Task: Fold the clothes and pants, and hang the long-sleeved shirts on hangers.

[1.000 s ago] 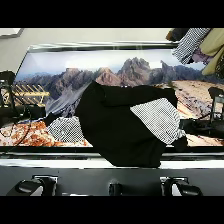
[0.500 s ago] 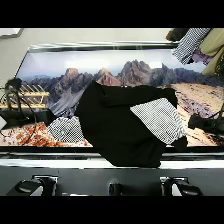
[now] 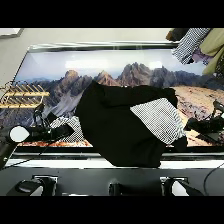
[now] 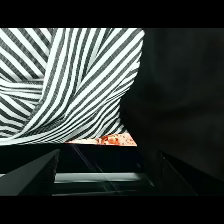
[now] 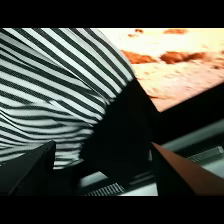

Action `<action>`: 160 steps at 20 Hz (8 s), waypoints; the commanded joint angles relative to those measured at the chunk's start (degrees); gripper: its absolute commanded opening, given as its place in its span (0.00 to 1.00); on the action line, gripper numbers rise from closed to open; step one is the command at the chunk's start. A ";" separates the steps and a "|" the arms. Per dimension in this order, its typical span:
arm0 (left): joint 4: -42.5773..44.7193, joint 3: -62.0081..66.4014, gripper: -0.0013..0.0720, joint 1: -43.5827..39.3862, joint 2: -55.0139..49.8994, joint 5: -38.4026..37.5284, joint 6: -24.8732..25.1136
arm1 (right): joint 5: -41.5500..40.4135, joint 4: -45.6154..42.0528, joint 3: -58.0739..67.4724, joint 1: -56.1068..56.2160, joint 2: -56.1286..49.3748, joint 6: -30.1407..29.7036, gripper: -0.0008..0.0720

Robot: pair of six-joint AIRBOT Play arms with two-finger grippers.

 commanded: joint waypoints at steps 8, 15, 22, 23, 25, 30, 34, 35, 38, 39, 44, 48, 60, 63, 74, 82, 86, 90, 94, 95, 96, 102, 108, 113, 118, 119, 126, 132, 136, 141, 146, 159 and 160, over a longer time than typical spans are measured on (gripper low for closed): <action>-2.99 -2.21 0.98 0.00 -1.18 3.69 -0.04 | -4.24 22.67 -0.02 -3.89 -17.70 -12.98 0.91; -3.32 -2.21 0.98 0.00 -1.18 3.65 -0.04 | -4.79 27.19 5.38 -3.91 -15.06 -13.38 0.06; -3.30 -2.21 0.98 0.00 -1.18 3.65 -0.02 | -0.44 8.92 21.24 -4.70 -13.64 -2.78 0.80; -3.30 -2.21 0.98 0.00 -1.18 3.65 -0.02 | 0.24 8.41 20.09 -6.10 -13.70 -2.60 0.89; -3.28 -2.21 0.98 0.00 -1.18 3.67 -0.02 | 1.40 9.07 15.47 -10.23 -13.86 -4.13 0.93; -3.30 -2.21 0.98 0.00 -1.18 3.67 -0.04 | -0.55 14.78 1.79 -16.41 -15.15 -12.37 0.93; -3.30 -2.21 0.98 0.00 -1.18 3.67 -0.04 | -0.33 18.34 -1.62 -16.41 -18.75 -16.17 0.92; -3.30 -2.21 0.98 0.00 -1.18 3.67 -0.04 | -0.55 18.36 -1.62 -16.41 -19.23 -16.48 0.92; -3.32 -2.21 0.98 0.00 -1.18 3.67 -0.04 | -1.29 21.00 -1.62 -16.39 -19.30 -16.63 0.87; -3.32 -2.21 0.98 0.00 -1.18 3.67 -0.04 | -1.22 21.88 -1.62 -16.35 -19.30 -16.63 0.74; -3.32 -2.16 0.98 0.00 -1.18 3.67 -0.07 | 1.05 34.10 -0.63 -16.35 -18.32 -21.64 0.06; -3.32 -2.16 0.98 0.00 -1.16 3.65 -0.07 | -4.22 42.14 17.27 -16.35 -17.38 -16.57 0.06; -3.34 -2.16 0.98 0.00 -1.18 5.14 -3.15 | -37.94 25.29 44.26 4.26 -24.72 -10.32 0.06; -3.30 -2.19 0.98 0.00 -1.18 5.18 -3.52 | -40.68 25.24 44.26 4.28 -30.77 -4.28 0.06; -3.28 -2.36 0.98 0.00 -1.18 5.18 -3.50 | -1.75 23.67 44.13 -6.21 -40.06 -4.55 0.71; -3.30 -3.74 0.98 0.00 -1.18 5.16 -3.54 | 4.35 23.39 44.13 -1.66 -48.04 -8.61 0.70; -3.30 -3.74 0.98 0.00 -1.18 5.18 -3.52 | 1.90 23.47 43.80 -1.36 -48.98 -6.91 0.66; -3.32 -3.74 0.98 0.00 -1.18 5.62 -3.48 | 6.05 23.89 43.74 -1.38 -48.59 -8.24 0.06; -4.44 -4.33 0.98 -0.94 -1.27 5.60 -3.52 | 12.55 12.70 43.67 -1.90 -42.69 -6.45 0.06; -4.85 -4.87 0.98 -2.08 -1.53 5.57 -3.54 | 13.00 11.41 43.23 -2.64 -40.79 -4.31 0.06; -5.51 -5.55 0.98 -3.85 -2.03 5.66 -3.56 | 13.66 10.75 42.47 -3.48 -38.80 -4.55 0.06; -14.80 -7.98 0.98 -16.87 -8.76 18.12 -3.52 | 14.49 9.14 30.10 -4.26 -29.33 -4.55 0.06; -18.82 -7.82 0.97 -19.91 -17.03 28.68 -3.52 | 11.87 8.35 20.79 -4.26 -22.43 -4.57 0.06; -21.24 -4.85 0.05 -19.32 -17.40 37.09 -1.51 | 12.17 8.41 20.44 -4.26 -21.00 -4.85 0.06; -16.09 10.34 0.05 -6.51 -23.91 33.70 1.29 | 11.34 10.62 14.97 -4.26 -16.48 -6.03 0.06; -13.79 15.08 0.05 -3.45 -26.71 30.88 1.31 | 11.32 12.13 13.20 -4.26 -14.88 -6.03 0.06; -4.72 39.87 0.06 5.57 -44.15 16.26 3.21 | 9.35 17.49 -5.03 -4.26 2.62 -6.05 0.06; -4.52 42.18 0.93 7.23 -40.87 2.29 12.63 | 7.56 18.03 -15.50 -4.26 11.30 -6.12 0.06; -2.80 27.34 0.92 9.05 -28.61 -0.94 13.51 | 7.15 18.01 -18.67 -4.26 13.68 -7.21 0.06; -15.28 2.80 0.92 4.57 -15.43 1.55 16.06 | 4.59 18.71 -19.19 -4.26 13.68 -7.21 0.06; -15.98 -0.68 0.92 -7.93 -18.32 7.30 12.44 | 3.63 18.88 -19.19 -4.26 13.68 -7.41 0.06; -1.14 26.21 0.05 -12.09 -21.97 6.38 7.15 | -9.25 56.81 -10.80 -4.26 13.38 -23.50 0.06; 1.49 32.15 0.05 -11.34 -21.97 5.68 7.04 | -11.65 57.48 -5.55 -4.26 13.38 -23.74 0.06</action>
